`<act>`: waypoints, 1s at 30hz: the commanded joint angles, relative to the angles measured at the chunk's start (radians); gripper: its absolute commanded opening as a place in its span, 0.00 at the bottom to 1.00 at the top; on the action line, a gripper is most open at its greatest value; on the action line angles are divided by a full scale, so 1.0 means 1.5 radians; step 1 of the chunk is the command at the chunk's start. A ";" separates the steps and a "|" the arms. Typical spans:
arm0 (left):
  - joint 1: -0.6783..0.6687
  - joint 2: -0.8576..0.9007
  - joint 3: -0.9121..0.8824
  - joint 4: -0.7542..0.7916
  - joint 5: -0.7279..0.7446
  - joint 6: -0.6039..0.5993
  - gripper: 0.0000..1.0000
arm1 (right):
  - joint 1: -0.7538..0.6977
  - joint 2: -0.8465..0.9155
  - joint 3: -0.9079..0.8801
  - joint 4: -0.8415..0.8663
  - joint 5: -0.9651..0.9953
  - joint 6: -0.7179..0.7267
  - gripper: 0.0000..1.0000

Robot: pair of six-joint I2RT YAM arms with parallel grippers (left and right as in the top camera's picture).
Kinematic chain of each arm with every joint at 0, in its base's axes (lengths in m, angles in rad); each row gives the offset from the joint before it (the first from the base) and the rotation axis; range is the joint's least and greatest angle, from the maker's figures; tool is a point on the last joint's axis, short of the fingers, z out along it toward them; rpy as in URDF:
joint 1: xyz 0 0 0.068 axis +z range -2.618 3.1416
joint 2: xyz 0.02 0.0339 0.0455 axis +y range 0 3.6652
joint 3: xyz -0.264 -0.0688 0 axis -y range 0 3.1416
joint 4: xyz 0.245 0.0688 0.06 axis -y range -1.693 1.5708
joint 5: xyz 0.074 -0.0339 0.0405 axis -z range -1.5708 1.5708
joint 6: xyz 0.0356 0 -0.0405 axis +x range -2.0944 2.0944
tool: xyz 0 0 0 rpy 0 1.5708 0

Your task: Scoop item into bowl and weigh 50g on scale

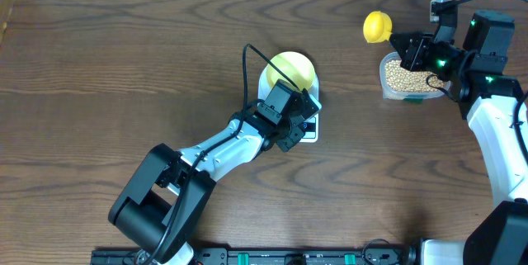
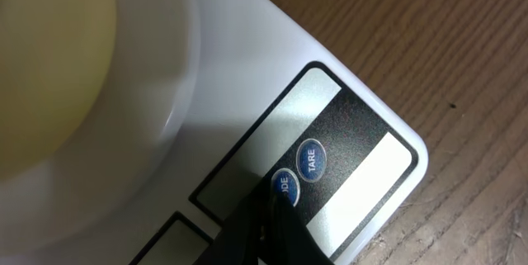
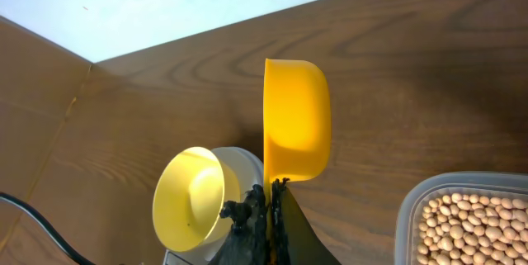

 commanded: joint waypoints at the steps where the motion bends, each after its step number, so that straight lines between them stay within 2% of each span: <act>1: 0.001 0.027 -0.003 -0.004 -0.008 0.009 0.08 | -0.002 -0.005 0.014 -0.002 -0.002 -0.020 0.01; 23: 0.002 0.046 -0.003 -0.004 -0.008 0.009 0.07 | -0.002 -0.005 0.014 -0.007 -0.002 -0.020 0.01; 27: 0.002 0.009 -0.003 -0.005 -0.008 0.008 0.08 | -0.002 -0.005 0.014 -0.007 -0.002 -0.020 0.01; 30: 0.002 -0.061 -0.003 -0.009 -0.008 -0.025 0.08 | -0.002 -0.005 0.014 -0.004 -0.002 -0.020 0.01</act>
